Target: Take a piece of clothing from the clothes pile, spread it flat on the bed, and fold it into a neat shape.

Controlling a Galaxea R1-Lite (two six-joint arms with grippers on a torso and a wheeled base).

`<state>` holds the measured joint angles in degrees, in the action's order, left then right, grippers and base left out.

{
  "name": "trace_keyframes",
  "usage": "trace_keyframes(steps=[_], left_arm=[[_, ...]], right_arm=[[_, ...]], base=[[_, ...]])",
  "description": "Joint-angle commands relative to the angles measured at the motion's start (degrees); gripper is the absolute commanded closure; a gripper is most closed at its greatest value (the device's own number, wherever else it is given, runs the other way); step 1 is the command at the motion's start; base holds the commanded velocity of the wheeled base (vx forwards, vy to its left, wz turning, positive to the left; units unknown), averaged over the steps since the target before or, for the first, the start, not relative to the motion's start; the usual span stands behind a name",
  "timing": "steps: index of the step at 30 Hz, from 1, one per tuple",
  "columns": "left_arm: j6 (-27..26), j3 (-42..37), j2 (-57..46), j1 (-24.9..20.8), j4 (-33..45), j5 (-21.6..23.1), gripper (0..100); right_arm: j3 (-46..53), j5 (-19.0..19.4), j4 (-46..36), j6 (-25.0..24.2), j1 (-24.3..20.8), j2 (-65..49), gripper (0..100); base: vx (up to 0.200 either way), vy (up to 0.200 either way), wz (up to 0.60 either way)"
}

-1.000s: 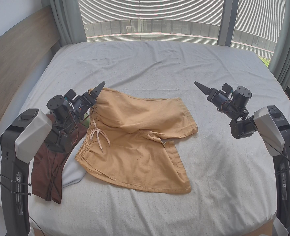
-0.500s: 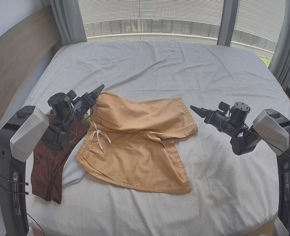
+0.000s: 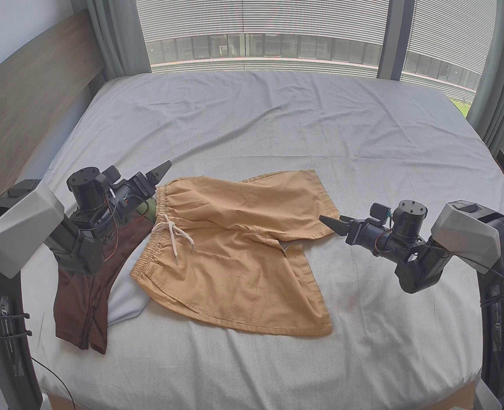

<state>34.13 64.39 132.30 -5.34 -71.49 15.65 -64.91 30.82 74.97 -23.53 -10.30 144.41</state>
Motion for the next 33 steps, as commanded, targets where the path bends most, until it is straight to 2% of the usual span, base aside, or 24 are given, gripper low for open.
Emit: trace_keyframes(steps=[1,9,16,33], left_arm=[[-0.12,-9.63,-6.01,-0.55,-5.15,1.57,0],[-0.12,-21.41,-6.18,-1.08,-17.02,7.11,0],[-0.21,-23.35,-6.8,-0.81,-17.28,7.99,0],[-0.3,-23.79,-6.8,-1.08,-17.28,7.99,0]], right_arm=[[1.99,0.03,0.17,2.08,-1.48,2.63,0],[2.34,0.03,-0.09,2.87,-3.32,4.83,0],[1.46,0.03,-0.88,2.96,-5.61,6.41,0],[-4.78,0.03,-2.46,2.96,-6.93,11.6,0]], base=[[0.0,0.0,0.0],[0.0,0.0,0.0],[0.0,0.0,0.0],[0.0,0.0,0.0]])
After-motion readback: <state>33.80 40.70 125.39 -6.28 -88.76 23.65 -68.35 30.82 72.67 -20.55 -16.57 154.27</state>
